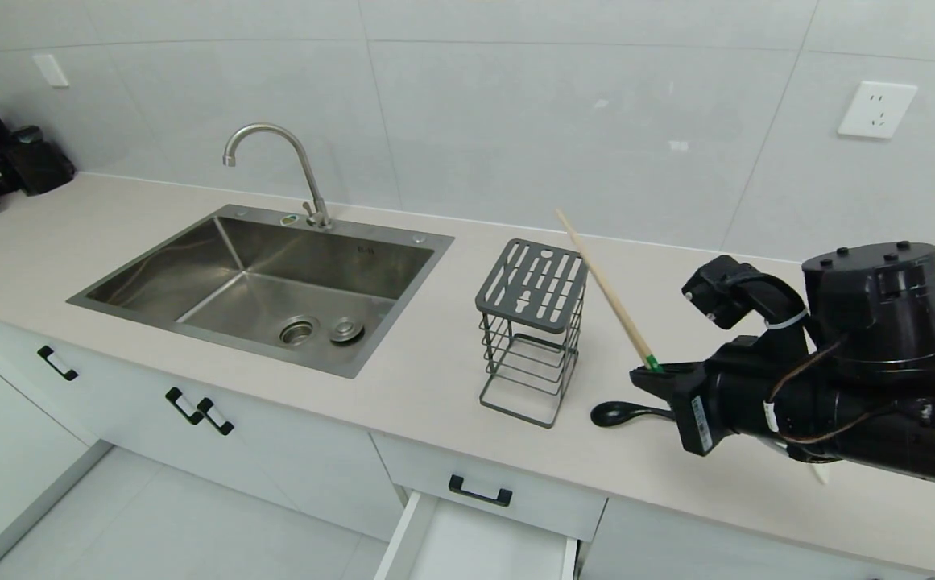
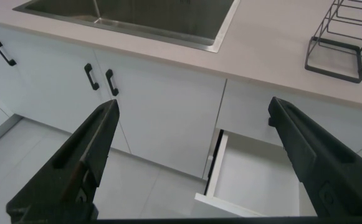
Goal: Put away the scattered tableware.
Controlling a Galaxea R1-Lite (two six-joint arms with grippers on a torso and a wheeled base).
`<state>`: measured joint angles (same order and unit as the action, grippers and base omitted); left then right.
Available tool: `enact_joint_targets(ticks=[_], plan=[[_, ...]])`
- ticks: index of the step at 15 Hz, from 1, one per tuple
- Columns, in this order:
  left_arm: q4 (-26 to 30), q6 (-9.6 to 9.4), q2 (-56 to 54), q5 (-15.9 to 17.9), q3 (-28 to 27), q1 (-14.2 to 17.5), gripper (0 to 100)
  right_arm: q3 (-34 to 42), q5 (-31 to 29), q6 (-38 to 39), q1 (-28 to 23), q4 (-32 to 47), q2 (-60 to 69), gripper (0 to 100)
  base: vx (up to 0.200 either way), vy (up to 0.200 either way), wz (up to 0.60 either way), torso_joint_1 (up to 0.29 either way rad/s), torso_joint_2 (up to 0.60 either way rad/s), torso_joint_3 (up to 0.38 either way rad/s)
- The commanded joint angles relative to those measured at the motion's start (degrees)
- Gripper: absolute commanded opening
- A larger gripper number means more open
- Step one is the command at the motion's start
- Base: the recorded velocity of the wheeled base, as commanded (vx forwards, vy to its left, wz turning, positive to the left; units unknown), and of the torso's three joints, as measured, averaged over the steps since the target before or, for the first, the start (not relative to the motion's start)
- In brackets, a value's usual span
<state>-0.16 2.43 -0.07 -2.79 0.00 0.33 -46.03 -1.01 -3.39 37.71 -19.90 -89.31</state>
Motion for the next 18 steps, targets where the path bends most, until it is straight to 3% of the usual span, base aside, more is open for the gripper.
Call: enact_joint_targets(ticks=[1, 3, 6, 8, 12, 14, 18], plan=[[0.0, 0.04, 0.1, 0.0, 0.0, 0.0, 100, -0.6, 1.5, -0.7, 2.4, -0.2, -1.7, 0, 0.000, 0.000, 0.00, 0.000, 0.00, 0.000], [0.0, 0.04, 0.1, 0.0, 0.0, -0.1, 100, -2.0, 2.2, -0.7, 2.7, -0.1, -3.4, 0, 0.000, 0.000, 0.00, 0.000, 0.00, 0.000], [0.0, 0.04, 0.1, 0.0, 0.0, -0.2, 100, -3.0, 12.3, -3.2, 3.8, -0.1, -3.9, 0, 0.000, 0.000, 0.00, 0.000, 0.00, 0.000], [0.0, 0.04, 0.1, 0.0, 0.0, -0.1, 100, -3.3, 14.3, -3.4, 3.7, 0.1, -4.4, 0, 0.000, 0.000, 0.00, 0.000, 0.00, 0.000], [0.0, 0.04, 0.1, 0.0, 0.0, -0.2, 100, -0.8, 14.5, -18.1, 3.8, 0.2, -8.4, 0, 0.000, 0.000, 0.00, 0.000, 0.00, 0.000], [0.0, 0.04, 0.1, 0.0, 0.0, -0.1, 100, -1.2, 14.6, -18.0, 3.8, 0.1, -10.4, 0, 0.000, 0.000, 0.00, 0.000, 0.00, 0.000], [0.0, 0.04, 0.1, 0.0, 0.0, -0.2, 100, -0.7, 23.2, -23.9, 4.0, 1.6, -13.3, 0, 0.000, 0.000, 0.00, 0.000, 0.00, 0.000]])
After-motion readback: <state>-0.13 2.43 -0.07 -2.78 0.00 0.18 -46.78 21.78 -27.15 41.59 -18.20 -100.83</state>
